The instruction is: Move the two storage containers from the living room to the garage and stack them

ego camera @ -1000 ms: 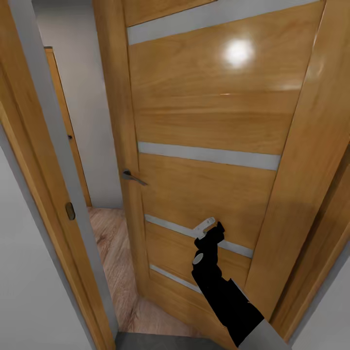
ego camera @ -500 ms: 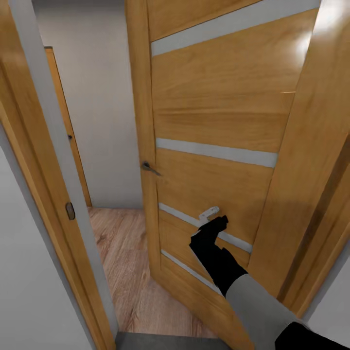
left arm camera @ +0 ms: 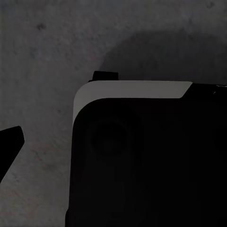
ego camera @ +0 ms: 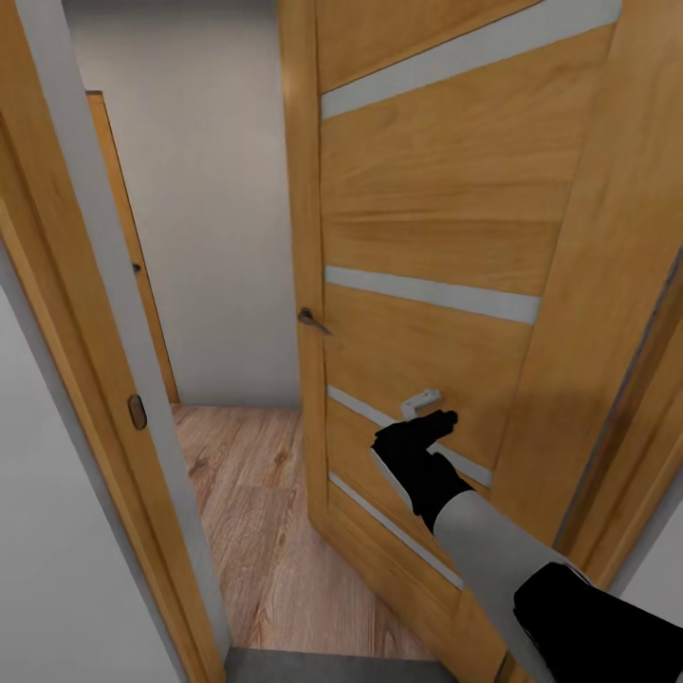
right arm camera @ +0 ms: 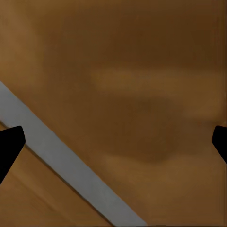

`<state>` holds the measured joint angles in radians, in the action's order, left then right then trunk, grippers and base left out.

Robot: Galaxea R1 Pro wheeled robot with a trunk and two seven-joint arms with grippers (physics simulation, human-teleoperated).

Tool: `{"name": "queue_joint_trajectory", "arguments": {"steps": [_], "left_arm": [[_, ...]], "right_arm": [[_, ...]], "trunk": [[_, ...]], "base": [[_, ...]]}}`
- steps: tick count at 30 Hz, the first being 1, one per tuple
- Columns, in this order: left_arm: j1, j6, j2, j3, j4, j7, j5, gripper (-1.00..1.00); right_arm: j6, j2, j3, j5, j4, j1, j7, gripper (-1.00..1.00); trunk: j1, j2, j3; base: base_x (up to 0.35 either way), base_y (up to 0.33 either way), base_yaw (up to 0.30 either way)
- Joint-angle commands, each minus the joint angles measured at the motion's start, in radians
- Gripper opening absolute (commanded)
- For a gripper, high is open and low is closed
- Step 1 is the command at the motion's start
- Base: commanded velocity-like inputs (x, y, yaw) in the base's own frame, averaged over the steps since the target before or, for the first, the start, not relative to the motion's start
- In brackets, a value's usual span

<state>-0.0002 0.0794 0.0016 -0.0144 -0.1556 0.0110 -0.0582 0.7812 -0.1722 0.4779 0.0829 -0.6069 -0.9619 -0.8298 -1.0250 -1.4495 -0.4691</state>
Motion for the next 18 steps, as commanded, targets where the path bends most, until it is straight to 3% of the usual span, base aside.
{"name": "queue_joint_trajectory", "arguments": {"steps": [1, 5, 11, 18], "left_arm": [[0.0, 0.002, 0.0, -0.001, -0.001, 0.0, -0.006, 1.0], [0.0, 0.002, 0.0, -0.001, -0.001, 0.0, -0.006, 1.0], [0.0, 0.002, 0.0, -0.001, -0.001, 0.0, -0.007, 1.0], [0.0, 0.002, 0.0, -0.001, -0.001, 0.001, -0.01, 1.0]], "right_arm": [[0.013, 0.057, 0.005, -0.004, 0.001, -0.002, -0.014, 1.0], [0.009, 0.055, 0.005, -0.002, 0.002, -0.003, -0.016, 1.0], [0.015, 0.051, 0.008, 0.047, 0.001, -0.003, -0.015, 1.0], [0.015, 0.048, 0.013, 0.052, 0.001, -0.003, -0.006, 1.0]], "trunk": [[0.0, 0.0, -0.001], [0.0, 0.0, -0.001], [0.0, 0.0, -0.001], [0.0, 0.0, -0.001]], "base": [[0.0, 0.0, 0.0], [0.0, 0.0, 0.0], [0.0, 0.0, 0.0], [0.0, 0.0, 0.0]]}}
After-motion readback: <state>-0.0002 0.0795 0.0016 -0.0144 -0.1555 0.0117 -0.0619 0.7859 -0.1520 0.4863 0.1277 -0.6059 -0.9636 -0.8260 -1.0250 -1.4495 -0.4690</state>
